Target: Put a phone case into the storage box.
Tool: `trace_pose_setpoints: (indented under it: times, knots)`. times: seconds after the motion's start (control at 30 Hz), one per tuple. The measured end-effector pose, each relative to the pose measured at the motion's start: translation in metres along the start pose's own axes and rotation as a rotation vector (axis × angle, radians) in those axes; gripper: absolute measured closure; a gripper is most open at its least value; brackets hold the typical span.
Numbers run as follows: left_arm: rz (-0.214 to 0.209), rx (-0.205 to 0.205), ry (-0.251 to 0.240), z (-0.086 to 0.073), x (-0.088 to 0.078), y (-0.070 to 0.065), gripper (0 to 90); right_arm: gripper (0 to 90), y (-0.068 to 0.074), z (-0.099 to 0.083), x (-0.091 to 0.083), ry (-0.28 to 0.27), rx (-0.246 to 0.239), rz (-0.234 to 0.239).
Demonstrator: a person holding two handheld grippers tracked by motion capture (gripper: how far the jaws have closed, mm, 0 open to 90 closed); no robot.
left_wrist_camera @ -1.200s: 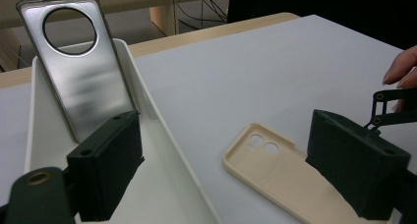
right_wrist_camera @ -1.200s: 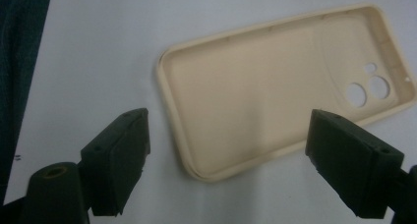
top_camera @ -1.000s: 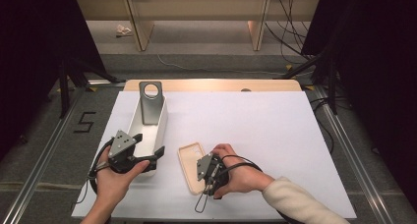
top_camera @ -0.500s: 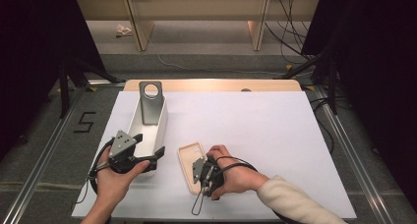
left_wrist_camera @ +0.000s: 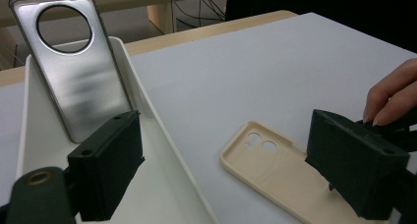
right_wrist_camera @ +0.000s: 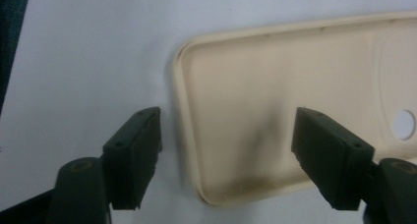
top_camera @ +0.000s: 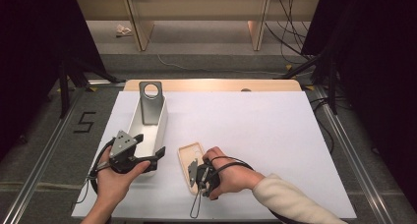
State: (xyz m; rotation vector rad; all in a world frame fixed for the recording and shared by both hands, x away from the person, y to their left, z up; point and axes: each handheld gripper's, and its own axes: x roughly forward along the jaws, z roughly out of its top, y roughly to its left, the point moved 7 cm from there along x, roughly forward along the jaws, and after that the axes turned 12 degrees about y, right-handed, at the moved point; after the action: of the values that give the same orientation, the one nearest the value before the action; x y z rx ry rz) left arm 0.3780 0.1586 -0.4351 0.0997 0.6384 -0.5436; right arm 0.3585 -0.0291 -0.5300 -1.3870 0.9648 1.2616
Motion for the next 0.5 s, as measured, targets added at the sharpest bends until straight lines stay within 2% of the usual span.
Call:
trace_pose_setpoints:
  times: [0.37, 0.5]
  knots:
    - [-0.002, 0.002, 0.000, 0.0000, 0.0002, -0.0006, 13.5, 38.7, 0.0020, 0.0021, -0.0017, 0.032, -0.018, 0.043]
    - [-0.003, 0.001, -0.001, -0.0001, 0.0000, -0.0006, 13.5, 40.1, -0.0014, 0.0037, -0.0017, 0.027, -0.017, 0.024]
